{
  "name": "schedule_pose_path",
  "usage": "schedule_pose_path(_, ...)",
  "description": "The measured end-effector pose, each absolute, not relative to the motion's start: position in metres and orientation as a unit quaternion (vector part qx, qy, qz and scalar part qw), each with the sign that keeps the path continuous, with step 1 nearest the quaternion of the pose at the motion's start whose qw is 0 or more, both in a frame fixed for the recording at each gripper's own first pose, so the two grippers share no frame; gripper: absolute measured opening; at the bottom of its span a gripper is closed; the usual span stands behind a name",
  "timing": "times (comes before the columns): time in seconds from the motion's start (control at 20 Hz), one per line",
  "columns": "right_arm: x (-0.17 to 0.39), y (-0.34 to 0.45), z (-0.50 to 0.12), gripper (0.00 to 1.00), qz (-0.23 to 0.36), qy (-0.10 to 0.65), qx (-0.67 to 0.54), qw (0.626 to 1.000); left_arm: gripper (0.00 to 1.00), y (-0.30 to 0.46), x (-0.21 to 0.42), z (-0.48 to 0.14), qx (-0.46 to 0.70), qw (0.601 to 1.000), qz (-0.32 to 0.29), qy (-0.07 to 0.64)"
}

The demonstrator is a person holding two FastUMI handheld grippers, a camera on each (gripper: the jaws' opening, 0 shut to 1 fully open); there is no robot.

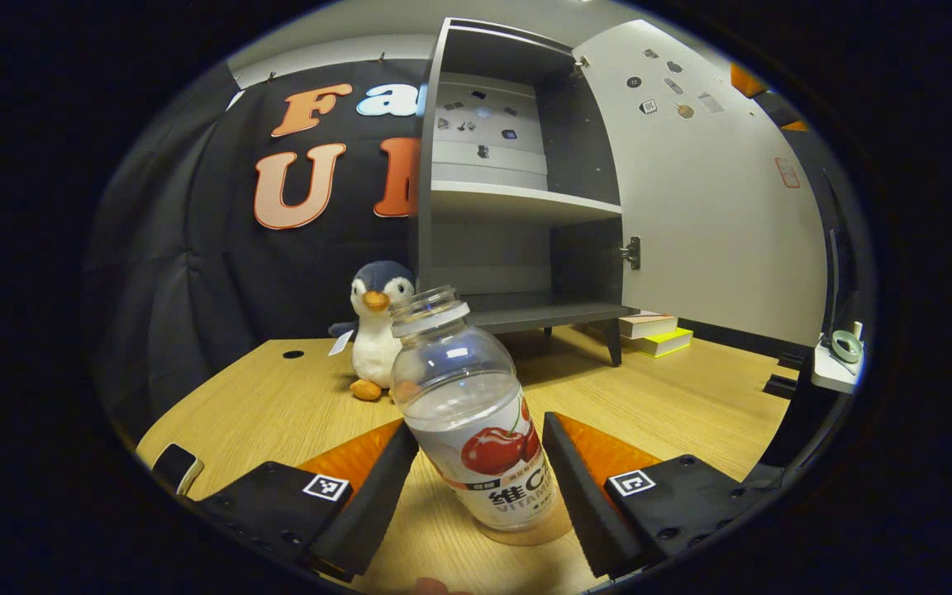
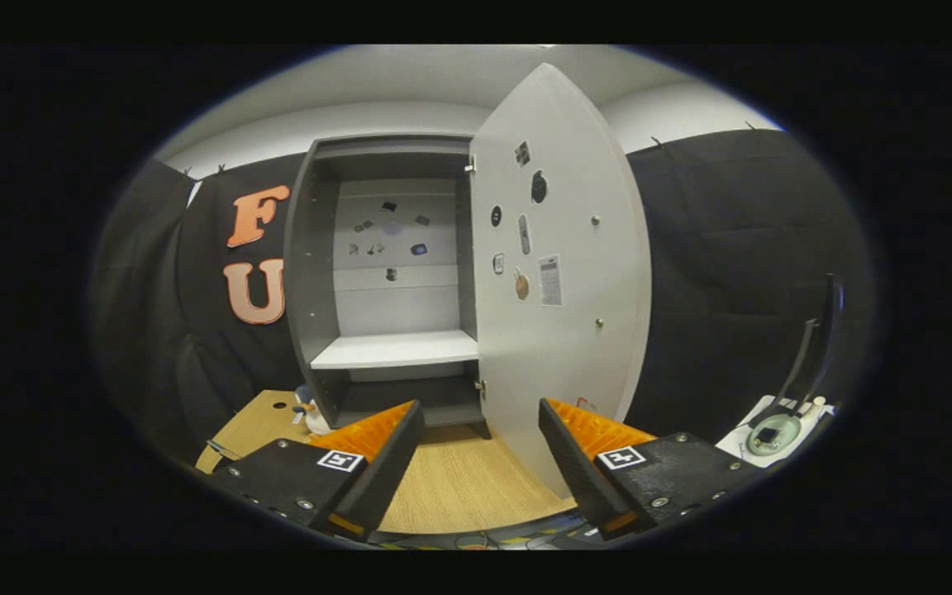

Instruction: Open the cabinet door with the right hand, grasp the bottle in the cabinet with the left hand and place it on the coaster, then close the cabinet door with the right hand.

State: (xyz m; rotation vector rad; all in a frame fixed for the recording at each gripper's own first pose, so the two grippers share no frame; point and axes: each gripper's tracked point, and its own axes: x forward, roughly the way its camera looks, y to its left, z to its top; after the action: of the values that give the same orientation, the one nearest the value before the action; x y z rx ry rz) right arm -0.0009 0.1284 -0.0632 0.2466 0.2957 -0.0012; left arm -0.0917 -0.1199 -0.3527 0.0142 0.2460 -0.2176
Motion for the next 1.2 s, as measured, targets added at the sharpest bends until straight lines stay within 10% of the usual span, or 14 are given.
schedule_pose_path(1.2, -0.001, 0.135, -0.065, 0.88, 0.01, 0.158, 0.093, 0.983, 0.96, -0.151, -0.109, -0.341, 0.036, 0.984, -0.147, 0.089)
